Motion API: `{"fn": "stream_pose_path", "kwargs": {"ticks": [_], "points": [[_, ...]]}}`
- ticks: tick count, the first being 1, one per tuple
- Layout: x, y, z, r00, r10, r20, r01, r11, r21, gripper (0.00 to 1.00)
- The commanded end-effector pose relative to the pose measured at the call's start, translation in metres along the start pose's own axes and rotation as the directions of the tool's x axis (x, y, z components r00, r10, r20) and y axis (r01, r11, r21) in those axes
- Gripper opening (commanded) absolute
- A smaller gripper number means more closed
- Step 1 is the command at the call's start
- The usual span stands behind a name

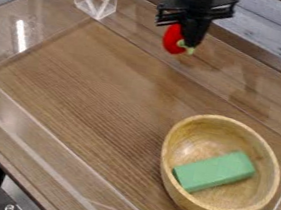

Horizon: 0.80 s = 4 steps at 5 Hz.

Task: Move the red fruit to the left side of the table

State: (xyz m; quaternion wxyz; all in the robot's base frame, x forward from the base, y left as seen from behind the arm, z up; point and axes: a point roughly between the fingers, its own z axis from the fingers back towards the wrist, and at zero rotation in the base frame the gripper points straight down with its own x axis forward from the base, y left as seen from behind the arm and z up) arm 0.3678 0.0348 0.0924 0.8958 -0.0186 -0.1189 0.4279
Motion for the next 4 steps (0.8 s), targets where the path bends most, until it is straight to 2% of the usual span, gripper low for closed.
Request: {"fn": "stream_pose_path", "kwargs": {"ticks": [1, 3, 4], "points": [[0.018, 0.002, 0.006, 0.998, -0.011, 0.059, 0.013, 1.000, -0.027, 0.00], [0.006, 0.003, -0.008, 0.997, -0.019, 0.076, 0.019, 1.000, 0.001, 0.00], [0.006, 0.005, -0.019, 0.997, 0.009, 0.081, -0.010, 1.000, 0.014, 1.00]]}}
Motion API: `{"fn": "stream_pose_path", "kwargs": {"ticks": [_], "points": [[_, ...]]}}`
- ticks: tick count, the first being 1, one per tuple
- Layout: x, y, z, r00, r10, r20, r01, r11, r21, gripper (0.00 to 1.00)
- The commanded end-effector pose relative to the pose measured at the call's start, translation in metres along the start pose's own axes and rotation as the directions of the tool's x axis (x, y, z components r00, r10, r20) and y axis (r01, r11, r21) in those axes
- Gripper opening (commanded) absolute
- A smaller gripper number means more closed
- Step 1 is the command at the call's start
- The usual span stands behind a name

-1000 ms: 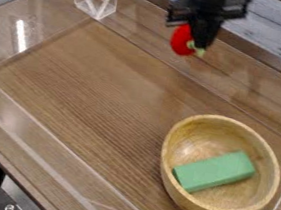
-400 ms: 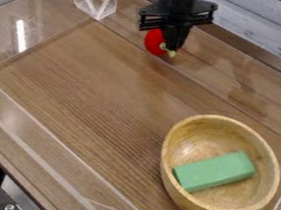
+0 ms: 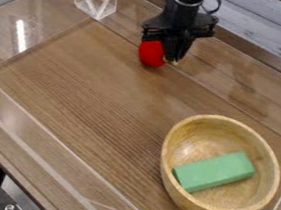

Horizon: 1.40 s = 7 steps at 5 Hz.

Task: Move the red fruit to the left side of the table

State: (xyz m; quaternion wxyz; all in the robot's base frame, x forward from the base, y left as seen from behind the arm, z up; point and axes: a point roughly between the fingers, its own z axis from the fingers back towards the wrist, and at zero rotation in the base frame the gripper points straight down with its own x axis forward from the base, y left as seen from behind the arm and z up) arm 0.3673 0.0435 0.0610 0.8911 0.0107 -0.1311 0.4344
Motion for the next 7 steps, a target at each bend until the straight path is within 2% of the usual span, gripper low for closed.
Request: {"fn": "stream_pose_path", "kwargs": {"ticks": [1, 3, 4, 6, 7], "points": [[0.006, -0.003, 0.004, 0.999, 0.037, 0.037, -0.036, 0.999, -0.021, 0.00], [-0.001, -0.001, 0.013, 0.996, -0.092, 0.012, 0.093, 0.994, -0.062, 0.00], [0.008, 0.011, 0.024, 0.998, -0.061, 0.022, 0.062, 0.995, -0.084, 0.00], [0.036, 0.023, 0.058, 0.999, -0.023, 0.045, 0.028, 0.991, -0.130, 0.00], [0.054, 0.040, 0.075, 0.997, 0.054, 0.058, -0.046, 0.989, -0.142, 0.00]]}}
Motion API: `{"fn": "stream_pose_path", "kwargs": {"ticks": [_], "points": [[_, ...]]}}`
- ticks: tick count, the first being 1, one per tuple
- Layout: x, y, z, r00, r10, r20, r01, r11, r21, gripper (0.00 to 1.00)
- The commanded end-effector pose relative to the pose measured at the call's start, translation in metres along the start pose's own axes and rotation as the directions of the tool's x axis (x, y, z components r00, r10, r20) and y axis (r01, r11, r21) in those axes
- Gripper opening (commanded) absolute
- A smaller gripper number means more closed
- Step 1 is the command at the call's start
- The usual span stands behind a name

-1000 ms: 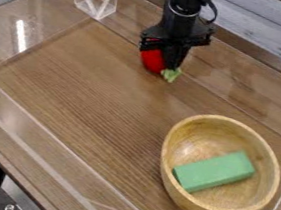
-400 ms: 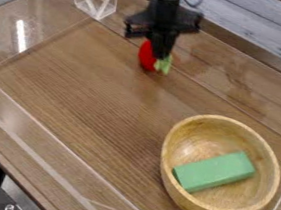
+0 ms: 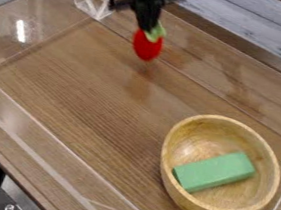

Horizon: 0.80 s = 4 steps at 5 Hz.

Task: Move the red fruit to the left side of the table

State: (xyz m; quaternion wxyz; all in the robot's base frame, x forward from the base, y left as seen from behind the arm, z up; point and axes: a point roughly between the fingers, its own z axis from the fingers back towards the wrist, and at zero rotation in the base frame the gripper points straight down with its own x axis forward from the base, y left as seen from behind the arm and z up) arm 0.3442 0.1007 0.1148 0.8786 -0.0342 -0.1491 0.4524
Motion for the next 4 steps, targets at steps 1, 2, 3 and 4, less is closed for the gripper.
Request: {"fn": "stream_pose_path", "kwargs": {"ticks": [1, 2, 3, 4], "points": [[0.033, 0.009, 0.028, 0.991, 0.080, 0.103, -0.076, 0.996, -0.042, 0.00], [0.049, 0.033, 0.016, 0.989, 0.077, 0.126, -0.073, 0.997, -0.039, 0.00], [0.054, 0.037, 0.010, 0.991, 0.037, 0.127, -0.032, 0.999, -0.042, 0.00], [0.055, 0.053, 0.008, 0.991, 0.024, 0.132, -0.022, 1.000, -0.015, 0.00]]}}
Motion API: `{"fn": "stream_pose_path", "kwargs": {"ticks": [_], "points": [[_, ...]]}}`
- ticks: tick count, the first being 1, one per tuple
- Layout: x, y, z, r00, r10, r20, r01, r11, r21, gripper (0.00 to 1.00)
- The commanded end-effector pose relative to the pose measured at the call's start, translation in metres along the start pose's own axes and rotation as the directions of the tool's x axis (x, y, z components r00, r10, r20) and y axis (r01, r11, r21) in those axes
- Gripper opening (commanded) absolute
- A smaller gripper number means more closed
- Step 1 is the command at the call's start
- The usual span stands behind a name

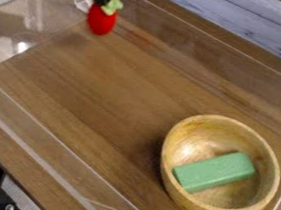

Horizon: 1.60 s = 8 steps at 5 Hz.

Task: Move the red fruit to the left side of the table

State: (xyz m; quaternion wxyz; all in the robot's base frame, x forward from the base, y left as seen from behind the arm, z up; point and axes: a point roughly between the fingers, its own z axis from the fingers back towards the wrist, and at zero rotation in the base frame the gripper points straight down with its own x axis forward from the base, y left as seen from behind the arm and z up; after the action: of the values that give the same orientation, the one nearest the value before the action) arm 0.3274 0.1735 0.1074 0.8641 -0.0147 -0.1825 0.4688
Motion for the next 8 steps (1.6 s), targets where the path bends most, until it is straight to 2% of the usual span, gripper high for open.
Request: {"fn": "stream_pose_path", "kwargs": {"ticks": [1, 2, 3, 4, 5, 6, 7, 8], "points": [[0.010, 0.010, 0.011, 0.998, -0.026, 0.060, 0.027, 1.000, -0.002, 0.00], [0.006, 0.018, 0.012, 0.996, -0.067, 0.065, 0.068, 0.998, -0.008, 0.00], [0.003, 0.025, 0.011, 0.991, -0.115, 0.067, 0.117, 0.993, -0.027, 0.00], [0.007, 0.029, 0.000, 0.989, -0.130, 0.076, 0.133, 0.991, -0.026, 0.00], [0.011, 0.032, -0.012, 0.986, -0.142, 0.086, 0.145, 0.989, -0.019, 1.00], [0.023, 0.032, -0.026, 0.985, -0.149, 0.085, 0.151, 0.988, -0.019, 0.00], [0.025, 0.032, -0.031, 0.971, -0.227, 0.076, 0.231, 0.972, -0.042, 0.00], [0.022, 0.034, -0.032, 0.949, -0.308, 0.070, 0.312, 0.948, -0.062, 1.00]]}}
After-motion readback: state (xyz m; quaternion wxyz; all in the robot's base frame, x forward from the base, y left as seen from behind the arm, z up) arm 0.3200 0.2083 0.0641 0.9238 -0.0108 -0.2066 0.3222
